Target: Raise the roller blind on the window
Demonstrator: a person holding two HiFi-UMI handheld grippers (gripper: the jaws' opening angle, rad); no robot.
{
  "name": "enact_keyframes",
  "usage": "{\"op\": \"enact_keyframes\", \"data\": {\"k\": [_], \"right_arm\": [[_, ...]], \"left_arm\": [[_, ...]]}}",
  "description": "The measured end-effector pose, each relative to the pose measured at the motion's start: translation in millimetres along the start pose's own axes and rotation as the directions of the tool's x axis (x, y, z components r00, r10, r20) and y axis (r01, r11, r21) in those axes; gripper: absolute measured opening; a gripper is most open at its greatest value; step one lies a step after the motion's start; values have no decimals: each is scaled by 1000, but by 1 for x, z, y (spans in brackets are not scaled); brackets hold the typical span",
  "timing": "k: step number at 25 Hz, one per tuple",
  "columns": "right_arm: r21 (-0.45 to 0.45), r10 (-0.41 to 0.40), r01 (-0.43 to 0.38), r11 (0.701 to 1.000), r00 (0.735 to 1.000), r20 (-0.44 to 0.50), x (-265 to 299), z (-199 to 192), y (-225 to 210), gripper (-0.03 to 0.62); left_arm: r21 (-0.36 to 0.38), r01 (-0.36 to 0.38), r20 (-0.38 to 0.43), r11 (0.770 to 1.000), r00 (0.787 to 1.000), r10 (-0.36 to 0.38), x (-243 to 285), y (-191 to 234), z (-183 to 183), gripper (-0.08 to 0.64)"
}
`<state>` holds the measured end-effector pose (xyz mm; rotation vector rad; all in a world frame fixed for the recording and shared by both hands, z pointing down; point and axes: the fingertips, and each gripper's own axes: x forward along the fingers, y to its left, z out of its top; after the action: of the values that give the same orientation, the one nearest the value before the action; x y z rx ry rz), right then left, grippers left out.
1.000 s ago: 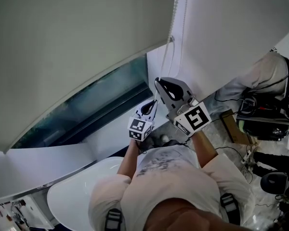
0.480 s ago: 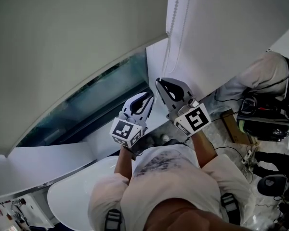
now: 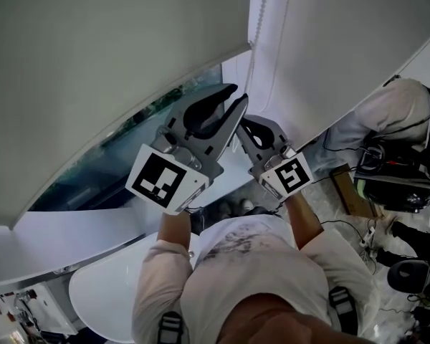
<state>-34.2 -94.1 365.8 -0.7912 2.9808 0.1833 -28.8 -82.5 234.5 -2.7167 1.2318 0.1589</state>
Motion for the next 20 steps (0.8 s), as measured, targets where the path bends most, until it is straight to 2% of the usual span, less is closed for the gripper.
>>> {"op": "enact_keyframes", "data": {"k": [3,7,11,15,20], "right_arm": [[-2,2,-2,1000,1000,-3,1,-2,3,61],[0,13,-13,1000,1000,3,3,-1,10,61],[4,18,-18,1000,1000,8,5,1,13,61],[2,35,-35,999,998,-61,3,-21,18,61],[56,33,-25,998,988,-151,-6,-66,24,61]], "left_arm": [[29,6,-15,1000,1000,-6,21,6,17,55],[61,5,45,998,999,-8,34,14,40,55],[59,-1,57,998,998,-3,32,11,49,15],[37,-6,22,999,1000,5,26,7,26,12],[-17,-15,-14,1000,1000,15,19,1,-21,11]]}}
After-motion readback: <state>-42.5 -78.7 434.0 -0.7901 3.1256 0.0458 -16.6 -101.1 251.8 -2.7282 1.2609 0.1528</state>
